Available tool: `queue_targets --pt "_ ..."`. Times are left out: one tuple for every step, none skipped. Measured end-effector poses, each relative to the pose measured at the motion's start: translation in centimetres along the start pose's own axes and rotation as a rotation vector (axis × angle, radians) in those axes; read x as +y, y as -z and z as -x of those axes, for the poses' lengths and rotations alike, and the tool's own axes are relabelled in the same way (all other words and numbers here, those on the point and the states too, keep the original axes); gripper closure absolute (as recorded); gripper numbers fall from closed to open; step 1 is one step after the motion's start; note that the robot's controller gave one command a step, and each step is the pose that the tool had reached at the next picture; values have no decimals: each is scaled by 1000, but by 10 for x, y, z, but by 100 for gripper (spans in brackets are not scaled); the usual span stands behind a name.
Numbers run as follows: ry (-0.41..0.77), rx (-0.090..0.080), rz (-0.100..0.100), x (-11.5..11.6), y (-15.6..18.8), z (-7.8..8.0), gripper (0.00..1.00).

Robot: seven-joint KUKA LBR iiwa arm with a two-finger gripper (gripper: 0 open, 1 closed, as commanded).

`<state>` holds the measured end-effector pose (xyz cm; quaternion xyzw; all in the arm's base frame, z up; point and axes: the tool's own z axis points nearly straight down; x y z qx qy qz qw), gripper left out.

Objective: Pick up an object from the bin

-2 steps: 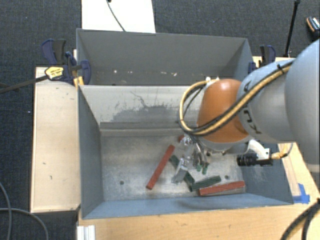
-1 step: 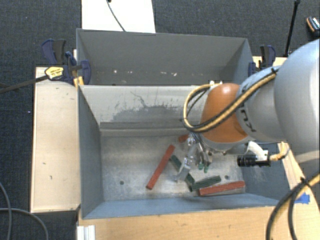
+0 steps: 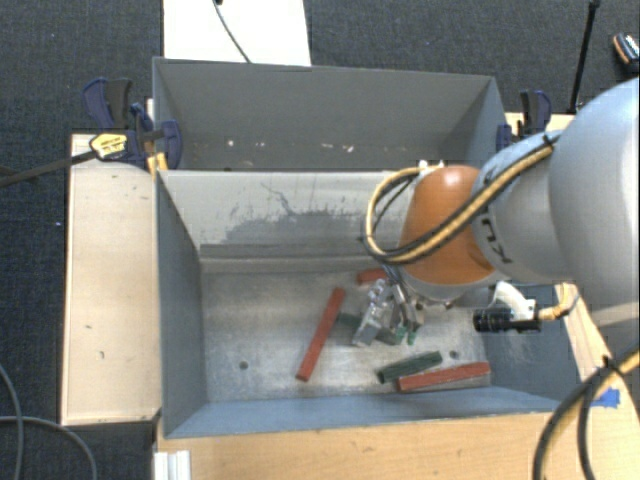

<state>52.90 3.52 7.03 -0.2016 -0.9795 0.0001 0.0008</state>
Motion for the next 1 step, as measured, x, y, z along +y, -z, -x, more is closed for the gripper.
queue_targets --pt "18 -11 5 1 132 15 100"
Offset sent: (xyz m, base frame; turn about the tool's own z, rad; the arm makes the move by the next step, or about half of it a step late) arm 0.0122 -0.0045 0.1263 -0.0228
